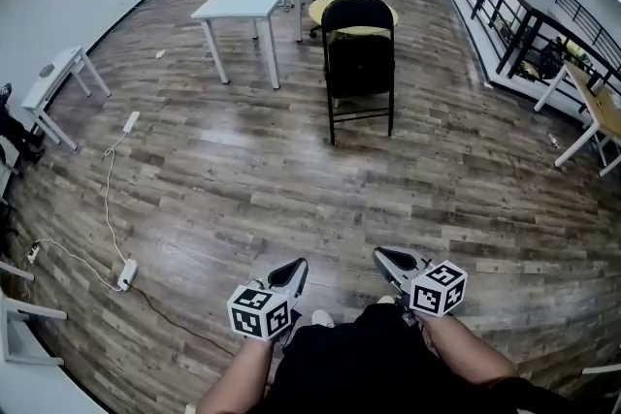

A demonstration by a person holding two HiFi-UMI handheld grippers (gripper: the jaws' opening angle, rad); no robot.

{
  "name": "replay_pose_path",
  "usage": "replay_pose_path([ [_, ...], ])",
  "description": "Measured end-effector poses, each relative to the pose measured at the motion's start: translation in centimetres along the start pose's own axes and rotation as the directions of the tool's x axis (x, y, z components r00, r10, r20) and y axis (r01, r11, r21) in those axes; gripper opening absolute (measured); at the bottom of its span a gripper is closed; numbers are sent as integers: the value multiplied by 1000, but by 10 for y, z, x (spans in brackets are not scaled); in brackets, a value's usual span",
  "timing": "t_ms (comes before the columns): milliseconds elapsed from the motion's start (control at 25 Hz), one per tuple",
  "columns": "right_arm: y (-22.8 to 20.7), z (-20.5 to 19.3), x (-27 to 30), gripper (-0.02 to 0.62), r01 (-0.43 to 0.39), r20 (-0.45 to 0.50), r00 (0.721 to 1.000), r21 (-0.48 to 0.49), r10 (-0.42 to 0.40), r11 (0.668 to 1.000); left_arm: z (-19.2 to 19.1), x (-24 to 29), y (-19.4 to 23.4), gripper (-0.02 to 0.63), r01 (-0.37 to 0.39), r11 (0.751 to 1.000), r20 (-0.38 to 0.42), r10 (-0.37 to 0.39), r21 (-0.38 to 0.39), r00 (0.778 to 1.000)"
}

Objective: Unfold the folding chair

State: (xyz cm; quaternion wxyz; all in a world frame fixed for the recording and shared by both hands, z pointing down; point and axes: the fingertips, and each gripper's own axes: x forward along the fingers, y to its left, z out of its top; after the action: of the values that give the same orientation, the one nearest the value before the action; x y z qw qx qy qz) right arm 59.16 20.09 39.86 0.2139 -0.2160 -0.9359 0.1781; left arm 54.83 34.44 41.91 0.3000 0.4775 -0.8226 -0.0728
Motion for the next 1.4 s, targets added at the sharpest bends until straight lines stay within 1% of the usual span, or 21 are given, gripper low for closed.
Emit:
replay_pose_path([
  [120,9,6,7,6,-29,3,1000,-9,29,1000,-2,-10,8,8,-20,1000,5,20,10,1000],
  [280,17,3,17,6,-57,-18,998,-16,57,998,-3,-24,21,8,-60,998,24,60,-19,998],
  [360,19,2,24,7,-68,-28,997,-26,67,997,-2,-28,25,8,-74,997,33,75,-21,997],
  [640,24,6,46,7,-112,-41,993,-15,111,994,-1,-25,41,8,-104,994,29,105,-33,994],
  [760,20,5,53,8,-111,-55,992,-14,110,994,2,-23,47,8,-108,994,25,109,-34,994],
  [1000,-2,3,79,6,-94,-70,993,24,96,995,9,-31,78,8,-163,986,11,163,-31,987],
  [1120,-10,5,94,6,-93,-64,993,35,95,995,8,-27,92,8,-179,983,2,180,-48,984],
  [1240,-17,10,106,7,-90,-68,993,34,92,995,12,-17,99,8,-174,983,-10,173,-60,985],
  [1400,-32,15,123,7,-78,-70,994,48,81,996,24,-2,106,8,-158,987,-20,157,-43,987],
])
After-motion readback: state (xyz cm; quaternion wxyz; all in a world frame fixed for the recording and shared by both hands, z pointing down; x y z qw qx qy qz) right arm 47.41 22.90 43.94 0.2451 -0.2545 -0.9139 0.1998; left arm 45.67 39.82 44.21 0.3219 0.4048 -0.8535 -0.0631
